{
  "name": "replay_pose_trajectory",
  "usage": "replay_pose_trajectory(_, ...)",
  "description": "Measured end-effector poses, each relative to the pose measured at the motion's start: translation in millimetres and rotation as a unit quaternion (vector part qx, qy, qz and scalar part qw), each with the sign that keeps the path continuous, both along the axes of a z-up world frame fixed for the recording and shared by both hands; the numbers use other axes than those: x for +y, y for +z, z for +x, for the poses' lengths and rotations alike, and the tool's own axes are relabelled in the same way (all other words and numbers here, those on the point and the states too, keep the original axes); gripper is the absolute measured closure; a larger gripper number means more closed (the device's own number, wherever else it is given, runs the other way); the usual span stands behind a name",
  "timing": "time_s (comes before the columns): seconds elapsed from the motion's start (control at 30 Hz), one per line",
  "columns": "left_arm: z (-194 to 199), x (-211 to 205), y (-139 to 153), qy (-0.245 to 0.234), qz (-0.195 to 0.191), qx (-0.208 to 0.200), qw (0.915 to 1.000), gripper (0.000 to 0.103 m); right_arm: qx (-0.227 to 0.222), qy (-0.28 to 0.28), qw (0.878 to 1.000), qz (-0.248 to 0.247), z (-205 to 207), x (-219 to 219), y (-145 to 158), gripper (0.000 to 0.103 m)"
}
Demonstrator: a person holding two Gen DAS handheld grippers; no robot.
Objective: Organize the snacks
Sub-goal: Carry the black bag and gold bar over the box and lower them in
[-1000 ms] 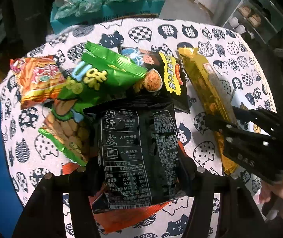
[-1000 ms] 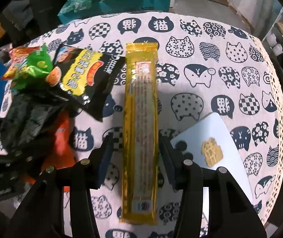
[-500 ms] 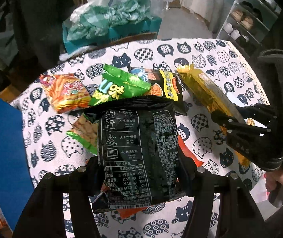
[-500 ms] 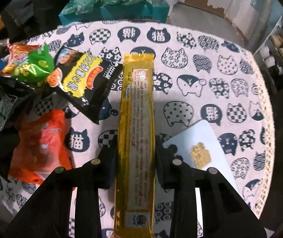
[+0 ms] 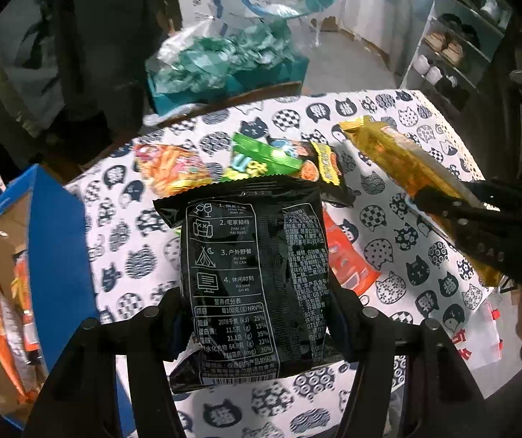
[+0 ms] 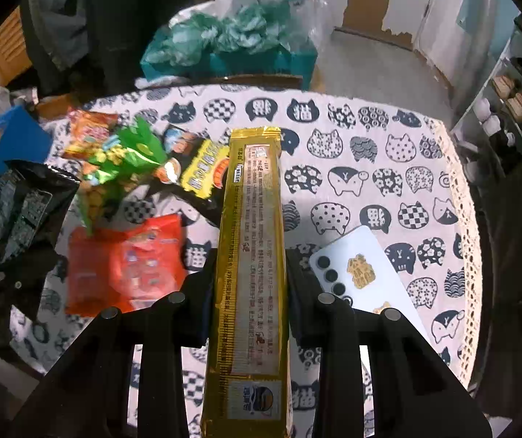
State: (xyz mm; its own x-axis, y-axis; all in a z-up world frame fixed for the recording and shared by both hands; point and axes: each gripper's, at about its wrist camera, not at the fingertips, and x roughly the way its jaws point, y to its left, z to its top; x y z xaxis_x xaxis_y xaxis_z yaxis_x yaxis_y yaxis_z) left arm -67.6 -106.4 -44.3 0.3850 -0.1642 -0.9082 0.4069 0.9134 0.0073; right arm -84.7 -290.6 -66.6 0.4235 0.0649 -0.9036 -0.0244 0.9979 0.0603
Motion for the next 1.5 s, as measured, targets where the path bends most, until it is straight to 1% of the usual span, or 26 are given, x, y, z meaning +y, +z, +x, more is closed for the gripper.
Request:
replay_pose_trajectory(0.17,-6,22,16,0.01,0.0,-0.014,0.9998,0.041,-0.016,0.006,1.0,0.013,-9,10,22,0.072)
replay_pose_trajectory(0.27,-9,33,26,0.014,-0.007,-0.023,0.9996,0.041,-0.027,0.015,0.999,0.016,-11,17,35,0.072)
replay_pose_trajectory(0.5,-16,54,42,0.024,-0.006,-0.046,0.9986,0.041,-0.045,0.04,0.998,0.028,-16,42,58,0.072)
replay_pose_trajectory(0.73,-21,73,51,0.032,-0.009,-0.055,0.9979,0.041,-0.056,0.065,0.996,0.032,-15,69,70,0.072)
replay_pose_trajectory(1.0,-20,100,55,0.052,-0.018,-0.053,0.9971,0.041,-0.059,0.087,0.994,0.035,-7,102,80,0.072)
replay_pose_trajectory(1.2,-16,131,57,0.077,-0.026,-0.053,0.9952,0.041,-0.064,0.112,0.991,0.034,-3,136,90,0.072)
replay_pose_trajectory(1.5,-10,192,63,0.122,-0.037,-0.058,0.9901,0.041,-0.061,0.149,0.986,0.046,8,196,96,0.072)
